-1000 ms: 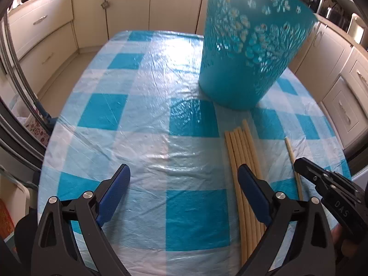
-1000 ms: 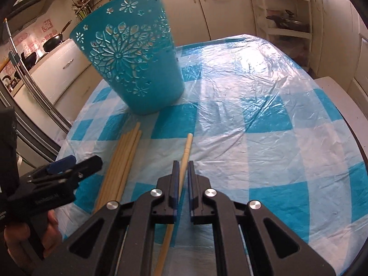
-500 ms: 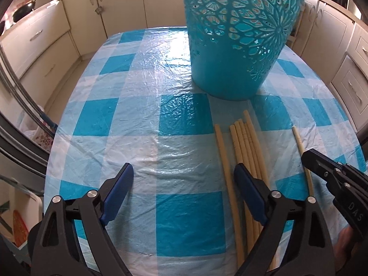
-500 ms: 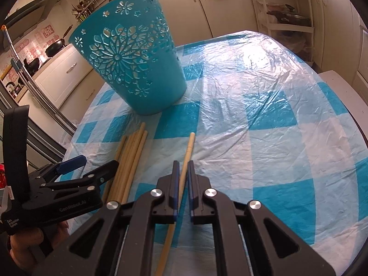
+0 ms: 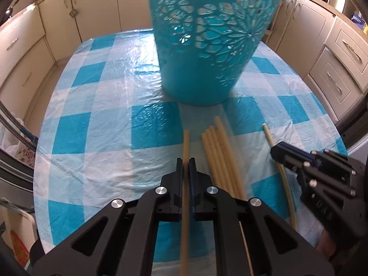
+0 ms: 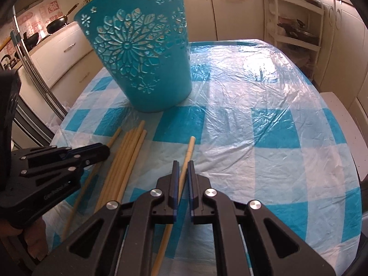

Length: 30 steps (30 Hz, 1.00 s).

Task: Organize utensils
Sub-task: 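Grasp another wooden stick with the right tool while the left tool grasps one, then lift the stick in the left tool over the basket and drop it in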

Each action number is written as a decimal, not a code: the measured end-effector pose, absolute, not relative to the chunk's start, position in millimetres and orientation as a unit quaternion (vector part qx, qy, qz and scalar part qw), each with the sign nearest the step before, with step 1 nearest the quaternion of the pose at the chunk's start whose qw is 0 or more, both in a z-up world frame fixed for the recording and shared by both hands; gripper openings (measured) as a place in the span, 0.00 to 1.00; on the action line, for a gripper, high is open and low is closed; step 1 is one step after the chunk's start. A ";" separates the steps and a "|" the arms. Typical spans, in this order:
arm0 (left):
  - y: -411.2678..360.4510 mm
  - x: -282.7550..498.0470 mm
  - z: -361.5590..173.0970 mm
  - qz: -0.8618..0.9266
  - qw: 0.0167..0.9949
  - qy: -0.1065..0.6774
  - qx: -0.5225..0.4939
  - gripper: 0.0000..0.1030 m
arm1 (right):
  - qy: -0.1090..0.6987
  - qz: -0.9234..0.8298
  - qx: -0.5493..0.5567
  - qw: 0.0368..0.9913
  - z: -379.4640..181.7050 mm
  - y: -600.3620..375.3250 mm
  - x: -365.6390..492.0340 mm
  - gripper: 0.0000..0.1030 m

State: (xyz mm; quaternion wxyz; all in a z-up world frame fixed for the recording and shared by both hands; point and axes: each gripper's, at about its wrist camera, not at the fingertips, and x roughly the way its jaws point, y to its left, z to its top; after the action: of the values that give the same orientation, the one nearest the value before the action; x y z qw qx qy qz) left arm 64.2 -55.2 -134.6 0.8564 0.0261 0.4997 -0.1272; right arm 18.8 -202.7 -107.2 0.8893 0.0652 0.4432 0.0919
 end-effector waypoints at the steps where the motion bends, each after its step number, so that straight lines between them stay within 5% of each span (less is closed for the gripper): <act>1: -53.4 67.0 -135.4 -0.125 0.855 0.502 0.025 0.06 | 0.447 0.093 0.067 0.887 -107.1 -203.7 20.6 0.07; 13: -46.9 60.2 -121.3 -0.146 0.866 0.478 0.009 0.05 | 0.431 0.108 0.103 0.890 -112.1 -214.5 14.2 0.07; 30: 2.1 41.2 51.7 -0.249 0.924 0.258 -0.134 0.05 | 0.429 0.111 0.114 0.889 -110.6 -218.7 13.7 0.07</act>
State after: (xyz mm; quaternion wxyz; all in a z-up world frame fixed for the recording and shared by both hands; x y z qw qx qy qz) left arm 41.2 2.1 51.7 0.9238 -0.1342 0.2582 -0.2487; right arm 13.7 -218.7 -110.6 0.8894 0.1139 0.4286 0.1107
